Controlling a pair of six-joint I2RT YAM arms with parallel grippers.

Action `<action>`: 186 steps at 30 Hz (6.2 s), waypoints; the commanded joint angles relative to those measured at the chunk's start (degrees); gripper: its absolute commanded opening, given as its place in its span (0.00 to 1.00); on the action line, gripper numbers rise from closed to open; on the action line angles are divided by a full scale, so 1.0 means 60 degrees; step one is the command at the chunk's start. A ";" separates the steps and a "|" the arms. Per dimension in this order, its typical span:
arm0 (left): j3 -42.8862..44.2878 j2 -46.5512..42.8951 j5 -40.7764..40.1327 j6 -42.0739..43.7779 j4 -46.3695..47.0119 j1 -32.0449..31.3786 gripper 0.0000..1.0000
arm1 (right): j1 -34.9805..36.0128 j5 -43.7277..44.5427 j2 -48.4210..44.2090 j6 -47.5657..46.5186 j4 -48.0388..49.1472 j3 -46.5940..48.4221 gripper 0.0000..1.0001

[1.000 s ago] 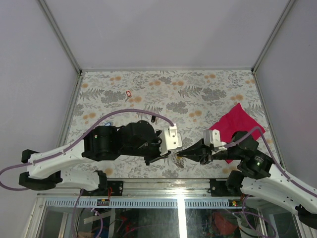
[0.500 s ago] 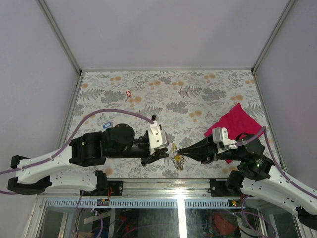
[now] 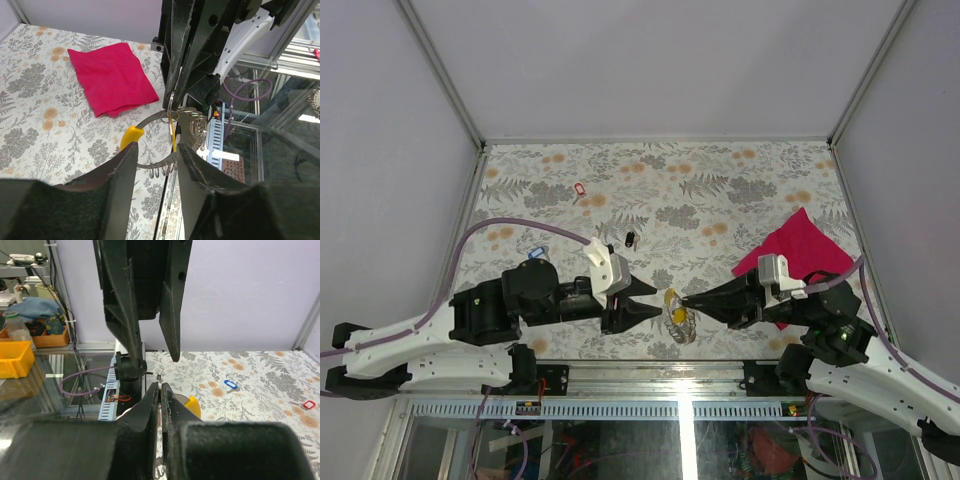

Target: Put the keys on the keyring

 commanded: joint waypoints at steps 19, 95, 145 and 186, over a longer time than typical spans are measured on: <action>-0.1601 0.0065 -0.3233 0.0521 0.2871 -0.0045 0.64 | 0.0001 0.0717 -0.0442 0.0137 0.0158 0.0511 0.02; -0.1609 0.1444 -0.0178 0.0597 0.3910 -0.0027 0.00 | -0.0002 0.1521 -0.0555 -0.0326 -0.1946 0.1974 0.32; -0.3213 -0.1036 -0.1239 -0.0068 0.4812 -0.0042 0.00 | -0.0003 -0.1048 0.0603 -0.5591 -0.1113 0.1748 0.31; -0.3292 -0.1426 -0.1024 0.0189 0.3942 0.0154 0.00 | 0.1551 0.0969 0.0210 -0.6506 -0.0433 0.0831 0.31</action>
